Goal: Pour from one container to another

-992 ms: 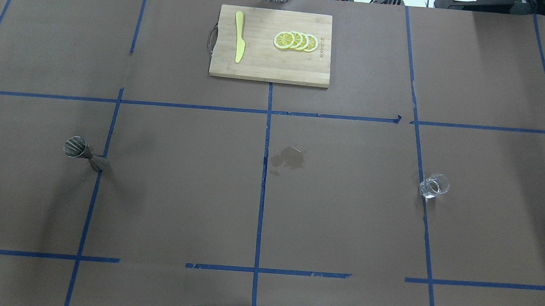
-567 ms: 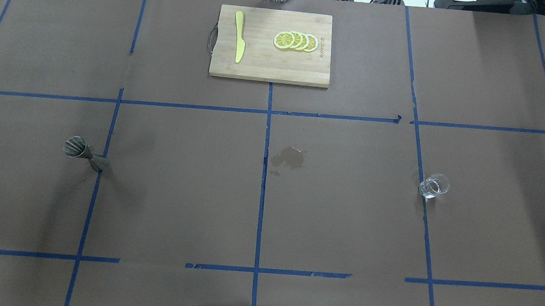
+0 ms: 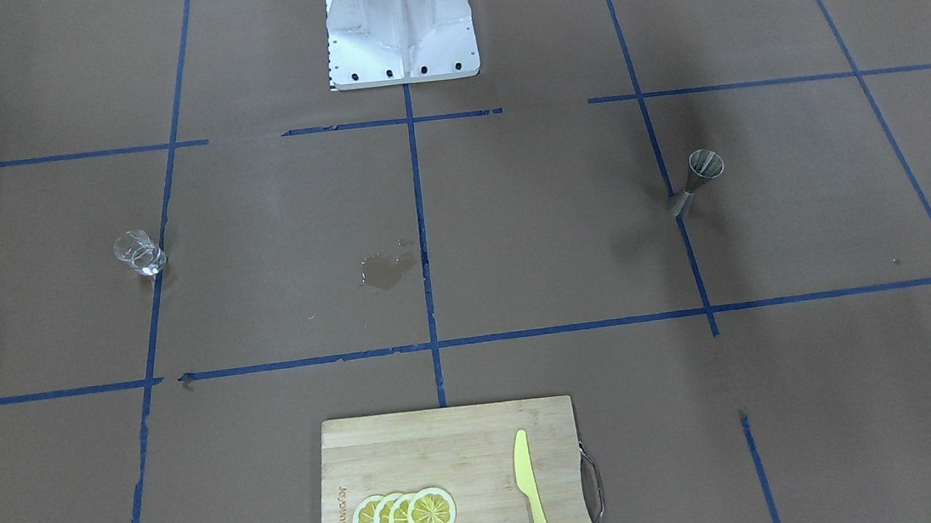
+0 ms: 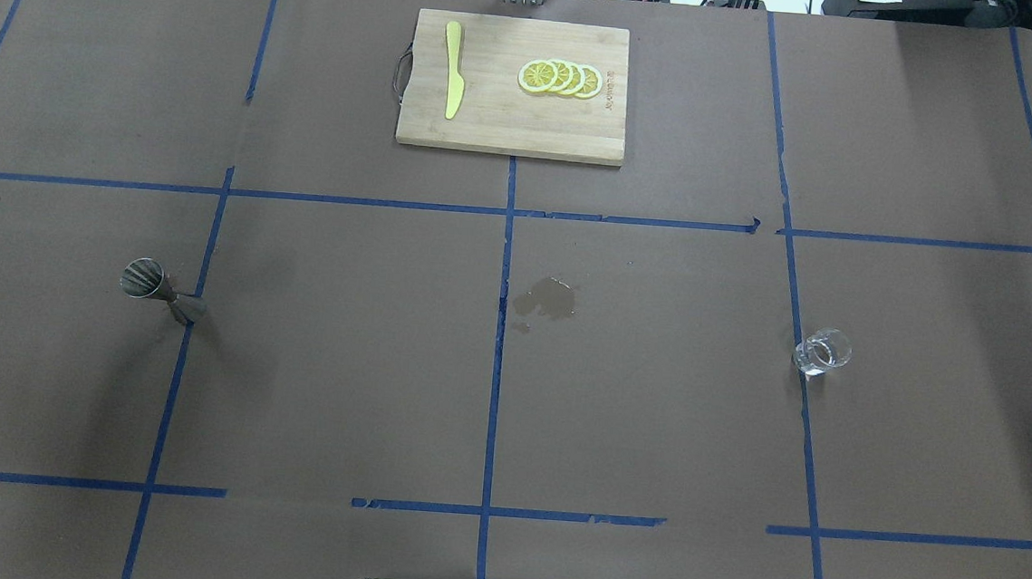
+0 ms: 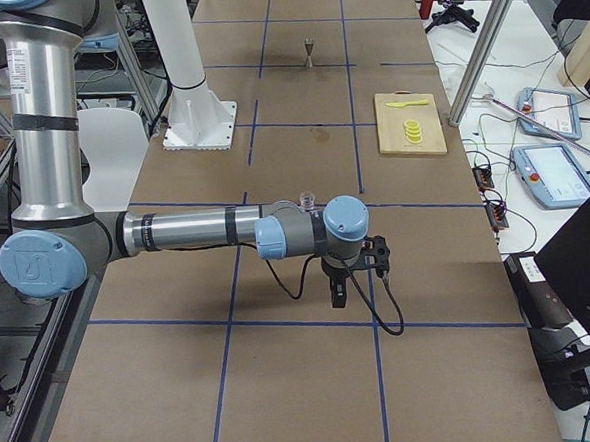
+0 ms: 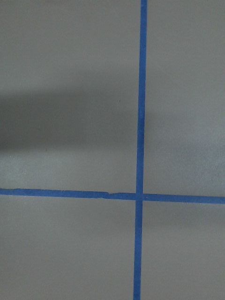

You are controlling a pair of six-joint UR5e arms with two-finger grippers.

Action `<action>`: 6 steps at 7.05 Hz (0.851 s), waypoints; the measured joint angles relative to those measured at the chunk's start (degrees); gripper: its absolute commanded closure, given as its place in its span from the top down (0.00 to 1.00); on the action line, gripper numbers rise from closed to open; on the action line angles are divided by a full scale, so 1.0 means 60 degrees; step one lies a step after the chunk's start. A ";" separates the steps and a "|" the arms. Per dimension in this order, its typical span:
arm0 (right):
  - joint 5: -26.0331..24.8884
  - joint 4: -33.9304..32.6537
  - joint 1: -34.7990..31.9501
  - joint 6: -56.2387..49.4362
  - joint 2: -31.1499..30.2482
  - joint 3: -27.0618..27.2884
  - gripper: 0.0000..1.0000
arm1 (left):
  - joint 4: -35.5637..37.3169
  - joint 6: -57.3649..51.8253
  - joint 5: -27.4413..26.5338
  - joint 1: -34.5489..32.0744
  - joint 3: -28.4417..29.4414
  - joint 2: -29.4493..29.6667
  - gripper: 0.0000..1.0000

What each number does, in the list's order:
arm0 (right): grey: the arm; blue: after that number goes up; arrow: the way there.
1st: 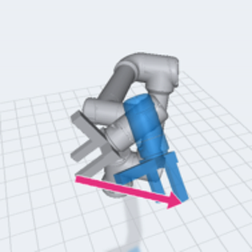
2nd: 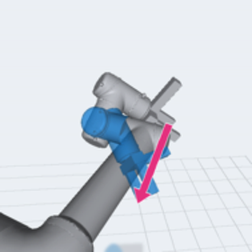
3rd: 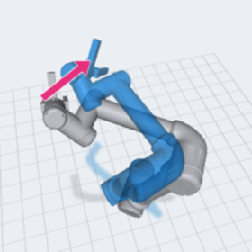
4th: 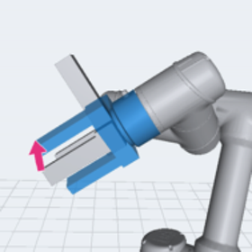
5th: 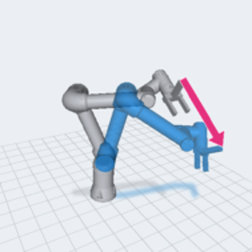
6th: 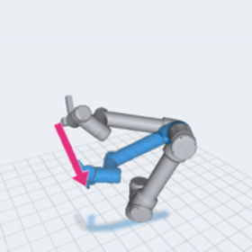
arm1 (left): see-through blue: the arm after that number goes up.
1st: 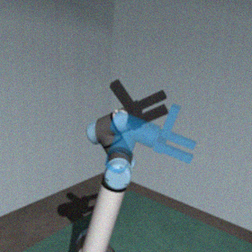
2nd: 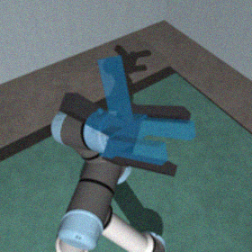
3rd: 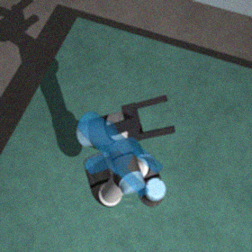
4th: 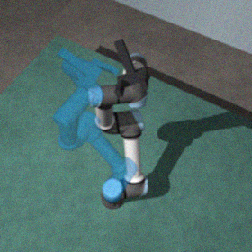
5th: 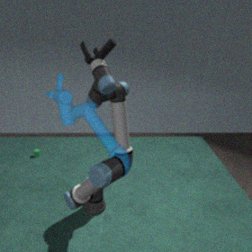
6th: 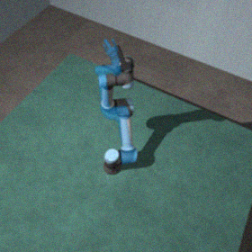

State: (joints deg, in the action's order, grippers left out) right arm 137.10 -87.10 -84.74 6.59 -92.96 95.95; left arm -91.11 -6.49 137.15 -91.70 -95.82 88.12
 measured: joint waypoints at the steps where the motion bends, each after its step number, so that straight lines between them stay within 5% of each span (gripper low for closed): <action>1: -0.0010 0.0003 0.0000 -0.0001 0.0005 0.0005 1.00 | -0.0275 0.0016 0.0080 0.0004 0.0038 0.0023 1.00; 6: -0.0019 0.1076 0.0122 -0.0031 -0.0134 -0.0224 1.00 | -0.3031 0.1298 0.0104 0.0366 0.0205 -0.0274 1.00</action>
State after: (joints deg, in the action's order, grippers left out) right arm 136.98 -80.65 -84.01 6.41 -93.76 94.61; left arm -109.29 1.30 137.78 -89.50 -94.59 86.48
